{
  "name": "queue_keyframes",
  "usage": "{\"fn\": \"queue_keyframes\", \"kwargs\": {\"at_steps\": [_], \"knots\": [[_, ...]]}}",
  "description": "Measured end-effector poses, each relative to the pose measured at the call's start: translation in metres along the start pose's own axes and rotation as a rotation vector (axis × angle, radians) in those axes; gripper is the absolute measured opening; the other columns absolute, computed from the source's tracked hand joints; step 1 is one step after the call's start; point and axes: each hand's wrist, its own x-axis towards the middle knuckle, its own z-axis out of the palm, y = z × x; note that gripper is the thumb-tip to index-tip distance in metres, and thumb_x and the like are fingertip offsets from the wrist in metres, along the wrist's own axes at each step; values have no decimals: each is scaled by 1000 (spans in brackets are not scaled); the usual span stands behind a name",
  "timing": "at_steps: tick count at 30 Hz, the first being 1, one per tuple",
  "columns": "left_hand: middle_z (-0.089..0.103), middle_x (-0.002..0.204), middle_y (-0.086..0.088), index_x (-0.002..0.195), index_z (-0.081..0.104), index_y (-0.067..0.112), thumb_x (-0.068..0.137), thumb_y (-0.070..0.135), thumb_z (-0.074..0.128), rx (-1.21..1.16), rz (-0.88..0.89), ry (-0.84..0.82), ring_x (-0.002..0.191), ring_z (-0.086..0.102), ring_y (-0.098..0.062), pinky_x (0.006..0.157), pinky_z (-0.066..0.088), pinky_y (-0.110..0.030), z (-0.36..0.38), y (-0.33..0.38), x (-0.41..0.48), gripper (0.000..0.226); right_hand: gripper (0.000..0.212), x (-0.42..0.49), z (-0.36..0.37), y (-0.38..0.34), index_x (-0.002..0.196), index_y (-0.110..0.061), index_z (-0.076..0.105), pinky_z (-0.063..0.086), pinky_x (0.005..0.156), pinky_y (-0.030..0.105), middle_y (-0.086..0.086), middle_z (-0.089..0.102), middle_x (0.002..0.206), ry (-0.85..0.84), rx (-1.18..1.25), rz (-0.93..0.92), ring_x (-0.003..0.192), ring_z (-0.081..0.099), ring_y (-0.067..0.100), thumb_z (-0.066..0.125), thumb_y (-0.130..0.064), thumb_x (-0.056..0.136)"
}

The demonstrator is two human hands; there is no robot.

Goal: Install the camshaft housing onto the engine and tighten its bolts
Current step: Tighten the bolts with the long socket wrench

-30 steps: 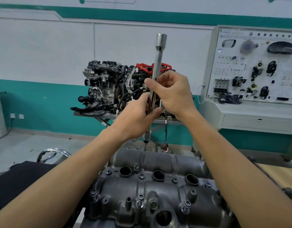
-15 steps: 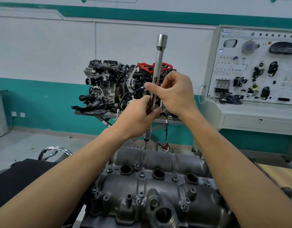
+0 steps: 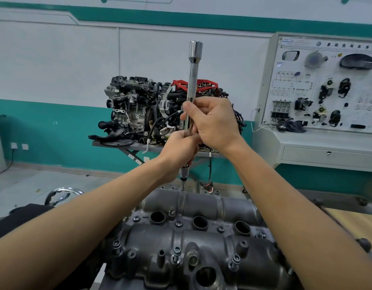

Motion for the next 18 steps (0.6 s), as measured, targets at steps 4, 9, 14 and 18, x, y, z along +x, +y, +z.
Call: {"fn": "queue_keyframes", "kwargs": {"at_steps": [4, 9, 14, 18], "knots": [[34, 39, 1, 55, 37, 13, 94, 1, 40, -41, 3, -21, 34, 25, -13, 42, 22, -23, 1, -1, 7, 41, 16, -2, 6, 0, 80, -10, 75, 48, 49, 16, 0, 73, 67, 88, -19, -12, 45, 60, -1, 69, -18, 93], [30, 39, 2, 42, 38, 22, 94, 0, 40, -98, 45, -137, 36, 20, -11, 41, 21, -19, -3, -6, 11, 56, 17, -4, 9, 0, 80, -12, 76, 49, 50, 14, -4, 73, 67, 137, -45, -13, 51, 65, -1, 70, -22, 92], [48, 47, -1, 50, 52, 22, 84, 33, 62, -12, 20, -220, 44, 42, -14, 45, 34, -25, -16, -20, 6, 37, 18, -6, 4, -1, 87, -6, 71, 37, 45, 6, -1, 70, 68, 76, -2, -12, 41, 53, -6, 62, -17, 98], [35, 48, 0, 50, 42, 26, 83, 45, 62, -56, -102, -244, 44, 37, -18, 50, 32, -30, -15, -25, 4, 44, 24, -5, 5, 1, 83, -9, 69, 32, 43, 9, -1, 70, 70, 55, -10, -14, 38, 46, 1, 58, -20, 100]]}}
